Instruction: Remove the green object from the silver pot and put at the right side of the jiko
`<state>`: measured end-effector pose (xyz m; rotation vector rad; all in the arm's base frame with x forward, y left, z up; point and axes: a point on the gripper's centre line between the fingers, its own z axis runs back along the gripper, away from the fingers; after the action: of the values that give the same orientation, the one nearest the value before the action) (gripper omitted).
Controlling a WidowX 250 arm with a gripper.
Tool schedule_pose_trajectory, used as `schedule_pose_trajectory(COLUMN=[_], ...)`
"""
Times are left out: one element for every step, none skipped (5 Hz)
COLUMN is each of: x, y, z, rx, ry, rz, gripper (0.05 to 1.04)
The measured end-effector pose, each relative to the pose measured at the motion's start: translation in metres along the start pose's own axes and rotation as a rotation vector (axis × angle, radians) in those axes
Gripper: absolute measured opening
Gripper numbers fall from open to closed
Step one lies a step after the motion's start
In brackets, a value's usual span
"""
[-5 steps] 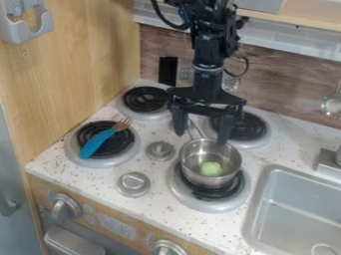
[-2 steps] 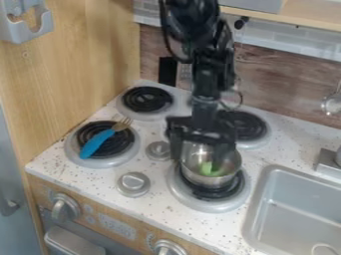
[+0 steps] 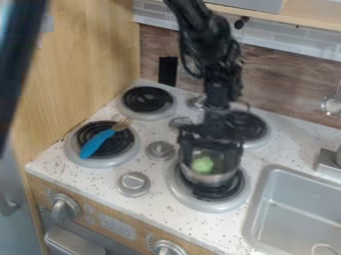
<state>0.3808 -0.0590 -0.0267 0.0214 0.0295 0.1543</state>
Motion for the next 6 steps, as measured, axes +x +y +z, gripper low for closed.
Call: schedule_pose_trajectory(x=[0.007,0.009,0.01,0.011,0.017,0.027], y=[-0.015,-0.016,-0.015,-0.014,-0.01,-0.006], z=[-0.002,-0.006,-0.006,-0.004,0.028,0.064], rx=[-0.006,0.0,0.007,0.014,-0.018,-0.059], ry=[-0.01,0.003,-0.003,-0.007,-0.082,-0.171], rz=[-0.029,-0.035,-0.034,-0.036,-0.028,-0.018], gripper=[0.999,0.94,0.662,0.631,0.631,0.631])
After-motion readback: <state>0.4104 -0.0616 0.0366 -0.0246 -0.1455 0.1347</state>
